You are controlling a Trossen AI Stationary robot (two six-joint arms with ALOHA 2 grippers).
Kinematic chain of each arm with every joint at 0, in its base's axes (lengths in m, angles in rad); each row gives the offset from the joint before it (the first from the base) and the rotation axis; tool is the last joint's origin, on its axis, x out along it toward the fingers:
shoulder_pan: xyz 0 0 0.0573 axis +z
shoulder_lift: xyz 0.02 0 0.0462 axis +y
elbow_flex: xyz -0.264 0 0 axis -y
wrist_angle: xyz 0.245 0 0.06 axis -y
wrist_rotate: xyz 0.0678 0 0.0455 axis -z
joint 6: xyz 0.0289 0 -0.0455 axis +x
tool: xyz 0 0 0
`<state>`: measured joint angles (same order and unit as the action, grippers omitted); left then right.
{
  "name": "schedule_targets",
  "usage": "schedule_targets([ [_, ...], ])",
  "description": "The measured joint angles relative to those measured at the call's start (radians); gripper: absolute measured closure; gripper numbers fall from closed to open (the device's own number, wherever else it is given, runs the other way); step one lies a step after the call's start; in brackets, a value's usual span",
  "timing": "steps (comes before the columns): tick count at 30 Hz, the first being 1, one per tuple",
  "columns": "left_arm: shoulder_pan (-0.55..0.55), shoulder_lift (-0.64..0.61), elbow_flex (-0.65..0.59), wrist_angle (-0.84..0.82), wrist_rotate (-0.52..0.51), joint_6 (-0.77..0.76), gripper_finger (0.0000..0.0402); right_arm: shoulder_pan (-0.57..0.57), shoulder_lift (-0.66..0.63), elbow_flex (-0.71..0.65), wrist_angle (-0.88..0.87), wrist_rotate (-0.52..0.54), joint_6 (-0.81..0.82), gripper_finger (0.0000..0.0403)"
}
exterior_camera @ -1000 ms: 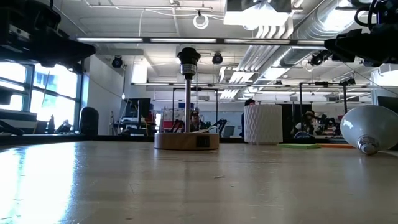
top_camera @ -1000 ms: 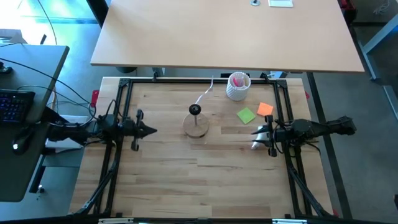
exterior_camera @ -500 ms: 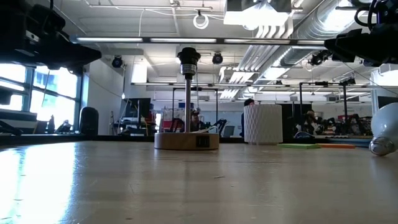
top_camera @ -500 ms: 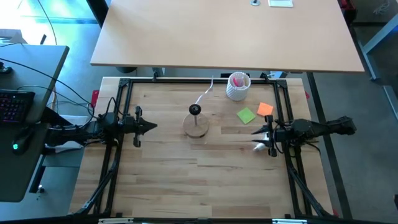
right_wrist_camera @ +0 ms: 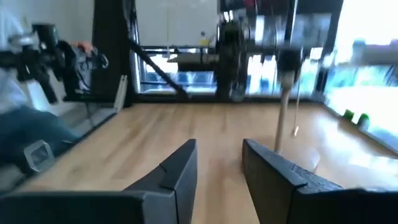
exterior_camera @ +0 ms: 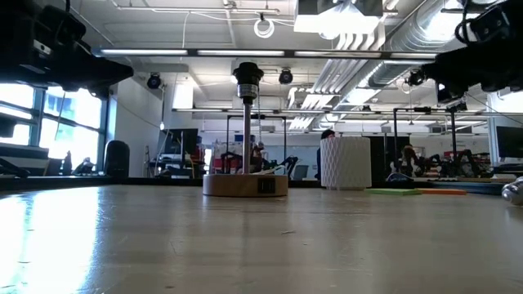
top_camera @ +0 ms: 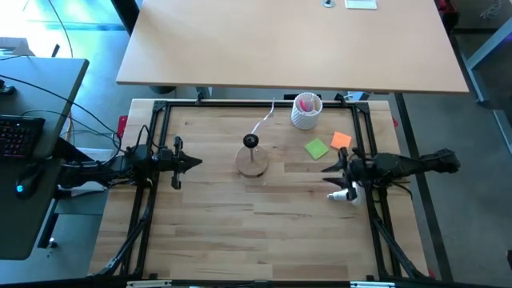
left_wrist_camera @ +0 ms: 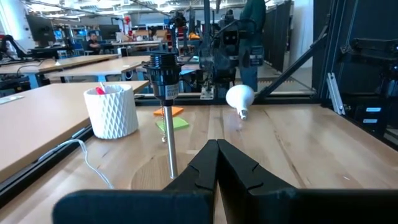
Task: Screw lightbulb
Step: Return to Home Position
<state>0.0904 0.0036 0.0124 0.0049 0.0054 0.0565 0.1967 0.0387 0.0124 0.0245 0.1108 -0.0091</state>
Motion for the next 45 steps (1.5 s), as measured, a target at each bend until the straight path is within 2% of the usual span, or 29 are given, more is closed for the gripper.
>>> schedule_targets([
  [4, -0.001, 0.000, 0.000, 0.000, 0.000, 0.000, 0.0401, -0.001, 0.088, 0.000, -0.005, -0.010, 0.137, 0.0279],
  [8, -0.018, 0.000, 0.000, 0.000, -0.001, 0.000, 0.0401, -0.027, 0.168, 0.000, 0.009, 0.057, 0.284, 0.0279],
  [12, -0.047, 0.000, 0.000, 0.000, -0.001, 0.000, 0.0401, -0.053, 0.196, -0.002, 0.028, 0.094, 0.349, 0.0279],
  [17, -0.084, 0.000, 0.000, 0.000, -0.001, 0.000, 0.0401, -0.067, 0.175, -0.002, 0.110, 0.051, 0.278, 0.0279],
  [21, -0.099, 0.000, 0.000, 0.000, -0.001, -0.001, 0.0401, -0.066, 0.146, -0.002, 0.094, 0.028, 0.216, 0.0279],
  [26, -0.101, 0.000, 0.000, 0.000, -0.001, 0.000, 0.0400, -0.066, 0.133, -0.003, 0.018, 0.081, 0.207, 0.0279],
  [32, -0.092, 0.000, 0.000, 0.000, 0.000, 0.000, 0.0401, -0.066, 0.145, -0.003, 0.017, 0.034, 0.175, 0.0279],
  [45, -0.091, 0.000, 0.000, 0.000, -0.001, 0.000, 0.0401, -0.066, 0.145, -0.003, 0.016, 0.029, 0.175, 0.0279],
])
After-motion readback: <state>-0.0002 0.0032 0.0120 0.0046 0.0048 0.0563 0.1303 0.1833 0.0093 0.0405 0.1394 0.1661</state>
